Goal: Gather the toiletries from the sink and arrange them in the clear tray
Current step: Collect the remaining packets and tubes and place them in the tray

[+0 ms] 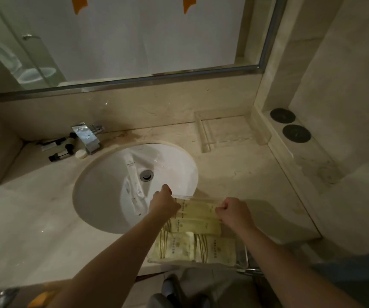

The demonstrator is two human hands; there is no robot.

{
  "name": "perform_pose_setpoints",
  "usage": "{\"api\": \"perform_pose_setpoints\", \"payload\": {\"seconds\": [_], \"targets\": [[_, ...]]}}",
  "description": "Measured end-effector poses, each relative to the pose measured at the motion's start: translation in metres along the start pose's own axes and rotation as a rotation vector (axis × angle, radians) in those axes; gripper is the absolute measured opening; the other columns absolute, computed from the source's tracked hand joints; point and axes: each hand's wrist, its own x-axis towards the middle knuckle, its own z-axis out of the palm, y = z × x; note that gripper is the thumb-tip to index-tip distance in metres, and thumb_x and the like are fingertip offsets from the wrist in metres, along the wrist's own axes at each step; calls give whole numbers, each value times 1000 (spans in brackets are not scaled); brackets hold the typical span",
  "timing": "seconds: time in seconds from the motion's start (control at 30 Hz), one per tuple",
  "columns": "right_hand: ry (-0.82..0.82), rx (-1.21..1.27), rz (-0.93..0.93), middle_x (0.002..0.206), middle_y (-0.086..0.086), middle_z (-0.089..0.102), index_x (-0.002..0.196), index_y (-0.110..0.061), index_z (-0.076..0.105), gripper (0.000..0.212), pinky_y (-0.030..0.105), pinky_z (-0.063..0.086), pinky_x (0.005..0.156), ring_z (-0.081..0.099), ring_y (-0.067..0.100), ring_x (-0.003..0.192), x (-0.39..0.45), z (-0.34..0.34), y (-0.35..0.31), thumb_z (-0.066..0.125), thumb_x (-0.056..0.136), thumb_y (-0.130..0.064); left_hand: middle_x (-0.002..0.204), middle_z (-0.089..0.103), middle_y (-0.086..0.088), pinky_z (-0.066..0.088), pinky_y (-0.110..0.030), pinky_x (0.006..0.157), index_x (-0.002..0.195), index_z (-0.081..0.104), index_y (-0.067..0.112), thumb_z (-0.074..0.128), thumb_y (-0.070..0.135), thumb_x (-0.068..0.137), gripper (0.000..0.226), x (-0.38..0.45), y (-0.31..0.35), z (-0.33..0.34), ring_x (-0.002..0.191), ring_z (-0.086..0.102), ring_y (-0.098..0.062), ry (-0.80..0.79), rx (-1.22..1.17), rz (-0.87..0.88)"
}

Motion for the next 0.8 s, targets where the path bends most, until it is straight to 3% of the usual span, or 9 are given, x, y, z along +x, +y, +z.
{"api": "perform_pose_setpoints", "payload": {"seconds": [0.1, 0.17, 0.23, 0.33, 0.57, 0.67, 0.8], "targets": [[22, -117, -2, 86, 8, 65, 83, -13, 60, 14, 27, 42, 62, 64, 27, 84, -1, 6, 0, 57, 84, -26, 119, 43, -14, 53, -37, 82, 120, 37, 12, 71, 20, 81, 53, -8, -3, 8, 97, 60, -35, 48, 174, 62], [48, -190, -6, 98, 9, 65, 97, -12, 59, 20, 29, 45, 66, 63, 27, 90, -1, 9, -2, 56, 86, -29, 127, 36, -15, 48, -35, 77, 127, 32, 10, 72, 27, 82, 63, -10, -3, 12, 102, 59, -36, 69, 249, 66], [69, -267, -21, 106, 9, 64, 107, -13, 56, 28, 33, 50, 71, 63, 29, 95, -3, 13, -3, 55, 88, -33, 131, 32, -15, 45, -33, 72, 127, 33, 11, 72, 34, 81, 65, -13, -4, 13, 105, 58, -36, 78, 298, 70], [81, -291, -21, 112, 11, 62, 114, -12, 51, 34, 33, 48, 71, 62, 30, 99, -6, 17, -7, 55, 89, -35, 130, 31, -12, 49, -37, 80, 124, 39, 11, 74, 44, 76, 68, -15, -7, 15, 106, 58, -35, 56, 370, 90], [140, -248, -85, 102, 9, 67, 112, -14, 44, 35, 37, 54, 72, 65, 29, 92, -9, 24, -12, 59, 88, -34, 127, 42, -8, 47, -35, 84, 122, 56, 13, 65, 48, 83, 52, -11, -11, 21, 107, 53, -25, 58, 638, 178], [131, -340, -118, 107, 7, 64, 109, -16, 49, 29, 35, 49, 71, 63, 29, 95, -11, 24, -9, 52, 90, -38, 128, 51, -8, 43, -38, 91, 120, 59, 16, 55, 52, 88, 49, -6, -14, 23, 116, 48, -26, 62, 778, 229], [48, -466, -142, 119, 8, 56, 122, -20, 46, 38, 34, 42, 71, 59, 28, 103, -9, 23, -10, 42, 92, -43, 123, 57, -8, 43, -38, 90, 118, 57, 15, 48, 50, 92, 45, 1, -20, 19, 113, 52, -25, 2, 767, 257]]}}
